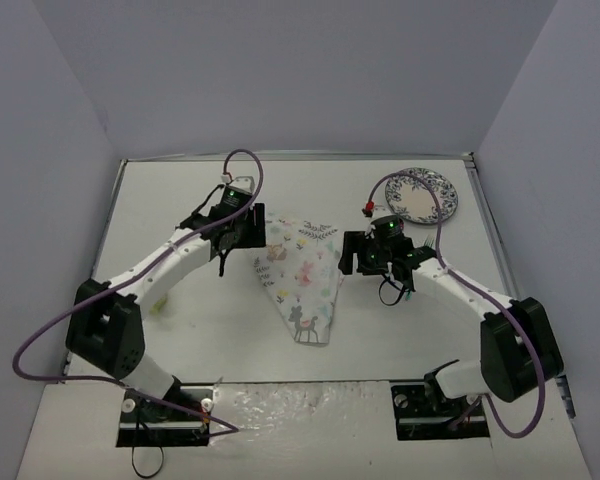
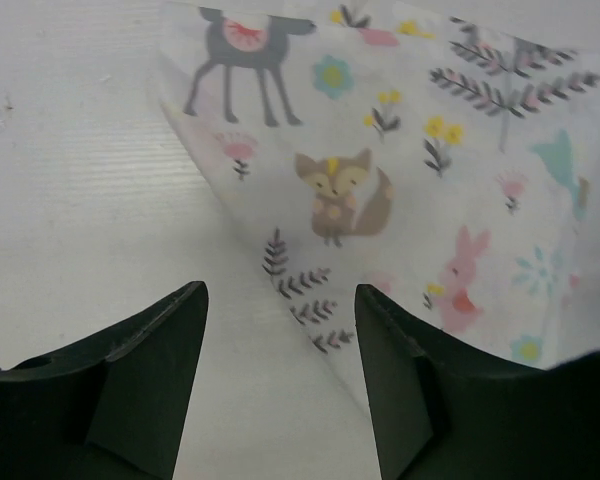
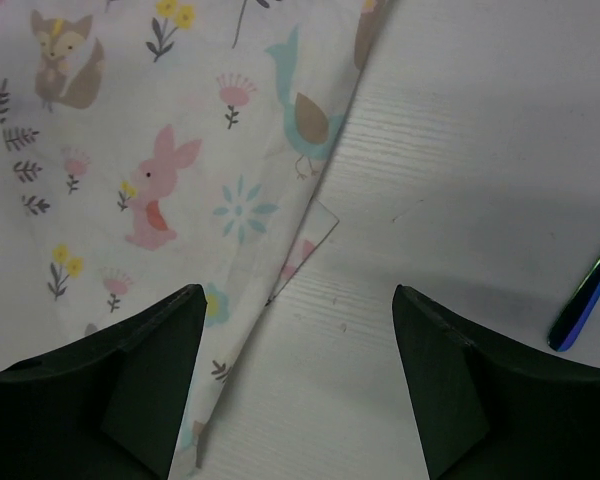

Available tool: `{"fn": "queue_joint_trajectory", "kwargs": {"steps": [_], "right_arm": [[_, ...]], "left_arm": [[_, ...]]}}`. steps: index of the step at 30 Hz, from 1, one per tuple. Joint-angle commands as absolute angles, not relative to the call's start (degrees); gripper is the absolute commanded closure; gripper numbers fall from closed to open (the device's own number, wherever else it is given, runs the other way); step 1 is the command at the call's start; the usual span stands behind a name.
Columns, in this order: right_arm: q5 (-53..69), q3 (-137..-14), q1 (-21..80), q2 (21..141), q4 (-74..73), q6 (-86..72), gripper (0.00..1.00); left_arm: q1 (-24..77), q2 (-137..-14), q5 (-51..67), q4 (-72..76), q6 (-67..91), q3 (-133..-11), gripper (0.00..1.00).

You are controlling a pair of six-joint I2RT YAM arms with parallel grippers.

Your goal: Set the dinner table for one person

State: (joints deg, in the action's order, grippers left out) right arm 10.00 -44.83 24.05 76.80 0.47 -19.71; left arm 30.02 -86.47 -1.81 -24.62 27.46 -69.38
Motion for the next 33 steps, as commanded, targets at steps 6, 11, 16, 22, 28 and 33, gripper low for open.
{"fn": "queue_joint_trajectory", "kwargs": {"steps": [6, 11, 16, 22, 28, 33], "right_arm": [[5.17, -45.46, 24.52, 84.17, 9.38, -19.70, 0.38], [6.31, -44.12, 24.70, 84.36, 10.47, -18.72, 0.39], [6.57, -44.15, 24.70, 84.44, 10.96, -18.02, 0.39], [7.76, -44.00, 24.82, 86.79, 11.90, -17.87, 0.39], [8.05, -43.21, 24.94, 88.83, 12.66, -17.48, 0.43], [8.71, -42.45, 25.18, 89.60, 13.10, -16.66, 0.46]], "left_arm": [[21.23, -103.61, -3.54, -13.28, 28.41, -76.51, 0.45], [18.40, -109.61, -2.87, -14.82, 26.71, -82.49, 0.47], [17.05, -113.54, -2.20, -15.00, 25.92, -85.85, 0.51], [17.05, -115.69, -1.02, -15.11, 25.75, -86.71, 0.69], [17.05, -115.05, 1.18, -13.91, 25.84, -84.84, 0.98], [17.05, -112.23, -0.22, -15.11, 24.49, -83.90, 1.00]]}}
